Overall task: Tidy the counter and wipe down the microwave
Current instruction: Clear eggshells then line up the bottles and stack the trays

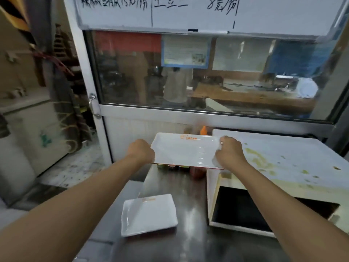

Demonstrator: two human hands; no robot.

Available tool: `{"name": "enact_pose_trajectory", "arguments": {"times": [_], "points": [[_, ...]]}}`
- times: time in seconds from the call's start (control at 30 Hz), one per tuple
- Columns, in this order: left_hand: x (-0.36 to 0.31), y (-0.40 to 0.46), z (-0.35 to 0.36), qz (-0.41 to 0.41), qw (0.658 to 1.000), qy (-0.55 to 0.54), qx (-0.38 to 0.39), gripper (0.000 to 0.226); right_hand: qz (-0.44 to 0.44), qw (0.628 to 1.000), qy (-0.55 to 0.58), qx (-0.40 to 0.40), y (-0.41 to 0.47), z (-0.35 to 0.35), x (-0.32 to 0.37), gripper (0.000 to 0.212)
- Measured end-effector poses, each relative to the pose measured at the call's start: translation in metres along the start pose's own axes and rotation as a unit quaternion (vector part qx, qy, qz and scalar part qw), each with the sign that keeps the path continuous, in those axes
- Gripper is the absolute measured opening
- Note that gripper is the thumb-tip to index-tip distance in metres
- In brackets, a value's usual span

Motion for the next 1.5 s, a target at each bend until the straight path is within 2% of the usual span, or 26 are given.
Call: {"name": "enact_pose_trajectory", "arguments": {"times": [0.07,0.17,0.33,0.53,0.63,0.8,1.1,1.5], "points": [[0.031,-0.011,-0.008,-0.014,1.000,-0.027,-0.003,0.024,-0.001,1.000,0.006,0.019,-0.012,0.023,0.017,0.008],[0.072,-0.022,-0.012,-0.028,0.997,-0.068,-0.007,0.020,0.002,0.999,0.016,0.034,-0.025,0.059,0.033,0.031],[0.130,-0.023,0.005,-0.047,0.996,-0.078,0.020,0.009,0.019,0.998,0.008,0.055,-0.036,0.113,0.043,0.026],[0.186,-0.007,0.054,-0.087,0.995,-0.040,0.026,0.023,0.002,0.997,-0.037,0.072,-0.035,0.171,0.032,0.032],[0.204,0.004,0.080,-0.104,0.994,-0.029,0.029,0.020,-0.003,0.995,-0.047,0.087,-0.027,0.198,0.023,0.034],[0.228,0.022,0.117,-0.137,0.989,-0.050,0.031,0.004,0.021,0.990,-0.002,0.139,-0.015,0.237,0.001,0.040],[0.255,0.046,0.158,-0.152,0.985,0.028,0.072,0.004,0.032,0.984,-0.017,0.175,0.002,0.288,-0.024,0.041],[0.261,0.047,0.165,-0.161,0.985,0.016,0.052,0.010,0.022,0.982,-0.019,0.187,0.002,0.307,-0.039,0.037]]}}
Point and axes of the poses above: each hand's wrist, its own y-axis towards the middle knuckle, its own z-axis out of the palm, x = y × z, the point moved 2 cm from there along y, towards the middle knuckle, and after that the axes turned 8 degrees about x, right-handed, at the moved point
